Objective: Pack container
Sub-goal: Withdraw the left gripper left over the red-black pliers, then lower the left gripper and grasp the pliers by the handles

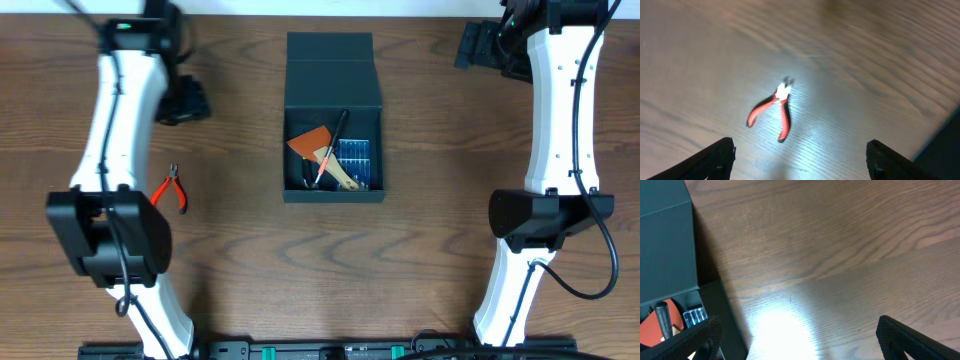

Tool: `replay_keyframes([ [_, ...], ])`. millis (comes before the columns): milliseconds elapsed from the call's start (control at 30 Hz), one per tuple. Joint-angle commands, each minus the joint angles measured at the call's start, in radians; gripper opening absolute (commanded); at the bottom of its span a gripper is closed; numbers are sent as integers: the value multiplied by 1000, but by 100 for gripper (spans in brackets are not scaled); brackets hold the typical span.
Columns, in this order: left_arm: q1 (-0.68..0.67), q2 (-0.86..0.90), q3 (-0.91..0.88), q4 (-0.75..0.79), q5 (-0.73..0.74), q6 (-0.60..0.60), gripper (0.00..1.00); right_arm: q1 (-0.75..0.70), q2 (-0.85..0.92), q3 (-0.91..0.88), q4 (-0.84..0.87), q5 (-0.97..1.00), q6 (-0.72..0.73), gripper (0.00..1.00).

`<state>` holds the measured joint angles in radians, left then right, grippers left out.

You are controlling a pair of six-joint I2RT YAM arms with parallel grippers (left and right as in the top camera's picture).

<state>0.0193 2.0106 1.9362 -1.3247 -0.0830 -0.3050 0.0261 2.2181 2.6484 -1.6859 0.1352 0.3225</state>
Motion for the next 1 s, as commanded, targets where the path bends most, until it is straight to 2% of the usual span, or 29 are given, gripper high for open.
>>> replay_keyframes([
  [0, 40, -17, -45, -9, 74, -23, 82, 1, -4, 14, -1, 11, 10, 99],
  [133, 45, -17, -131, 6, 73, 67, 82, 2, -4, 14, -1, 11, 10, 99],
  [567, 43, -17, -505, 212, 106, 70, 82, 2, -4, 14, -1, 11, 10, 99],
  [700, 43, -17, -568, 268, 107, 73, 82, 1, -4, 14, -1, 11, 10, 99],
  [967, 43, -17, -606, 356, 148, 158, 82, 1, -4, 14, -1, 11, 10, 99],
])
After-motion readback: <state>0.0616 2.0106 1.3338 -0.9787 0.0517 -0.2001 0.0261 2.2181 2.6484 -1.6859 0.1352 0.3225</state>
